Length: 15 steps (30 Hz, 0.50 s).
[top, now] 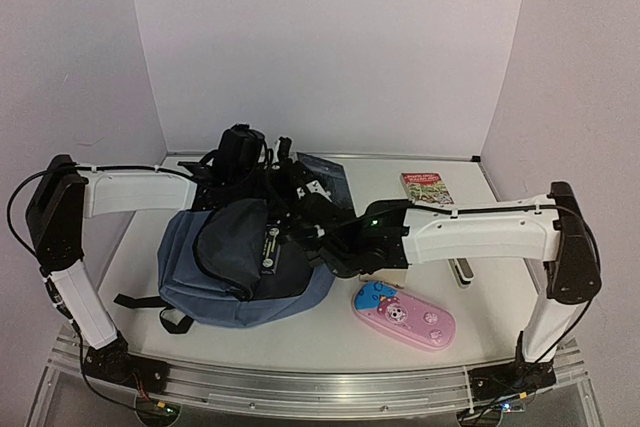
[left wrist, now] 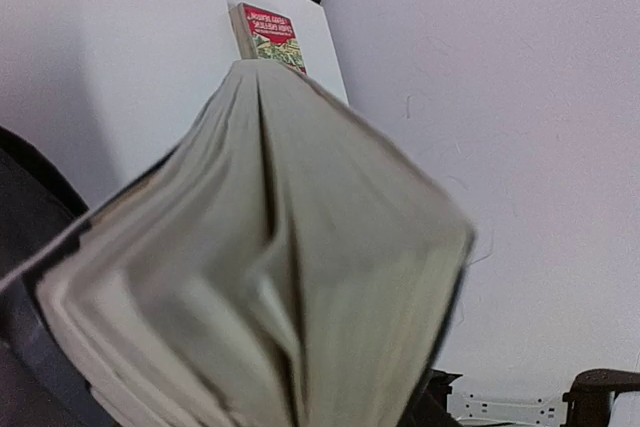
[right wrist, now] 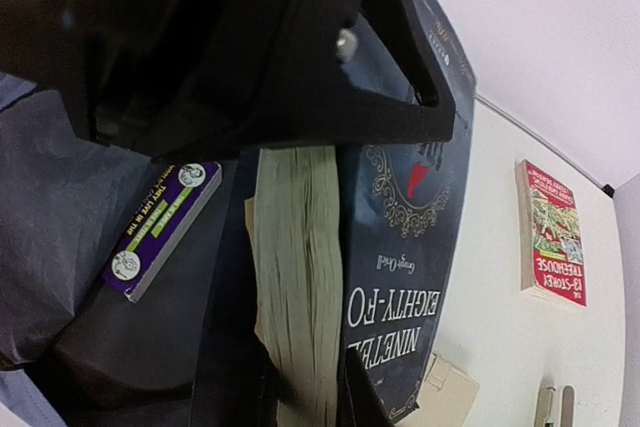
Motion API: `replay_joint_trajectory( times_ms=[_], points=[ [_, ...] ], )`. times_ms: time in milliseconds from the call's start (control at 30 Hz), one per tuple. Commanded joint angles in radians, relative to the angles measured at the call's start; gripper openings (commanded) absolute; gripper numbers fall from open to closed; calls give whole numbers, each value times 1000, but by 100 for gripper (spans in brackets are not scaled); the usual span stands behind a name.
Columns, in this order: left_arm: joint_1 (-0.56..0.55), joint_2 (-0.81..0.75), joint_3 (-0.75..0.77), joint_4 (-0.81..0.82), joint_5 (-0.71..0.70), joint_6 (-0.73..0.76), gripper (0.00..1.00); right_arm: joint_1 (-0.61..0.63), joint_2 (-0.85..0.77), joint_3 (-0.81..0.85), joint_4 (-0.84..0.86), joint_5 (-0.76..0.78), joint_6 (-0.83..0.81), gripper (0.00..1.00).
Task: Pack the student bag
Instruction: Pick up the book from the center of the board.
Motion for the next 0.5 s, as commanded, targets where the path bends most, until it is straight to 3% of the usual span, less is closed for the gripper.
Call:
replay_joint_trajectory(
  times_ms=[0, 167, 267, 467],
  points=[
    [-5, -2, 11, -6, -35, 1, 25, 21, 19, 88, -2, 148, 1, 11],
    [-3, -23, -21, -9, -82, -2, 1, 25, 7, 77, -5, 95, 18, 37],
    [2, -36, -43, 3, -98, -8, 0, 26, -27, 50, 5, 42, 23, 64],
    [29, -81, -99, 47, -151, -26, 0, 26, -149, -53, 49, -81, 61, 96]
  ],
)
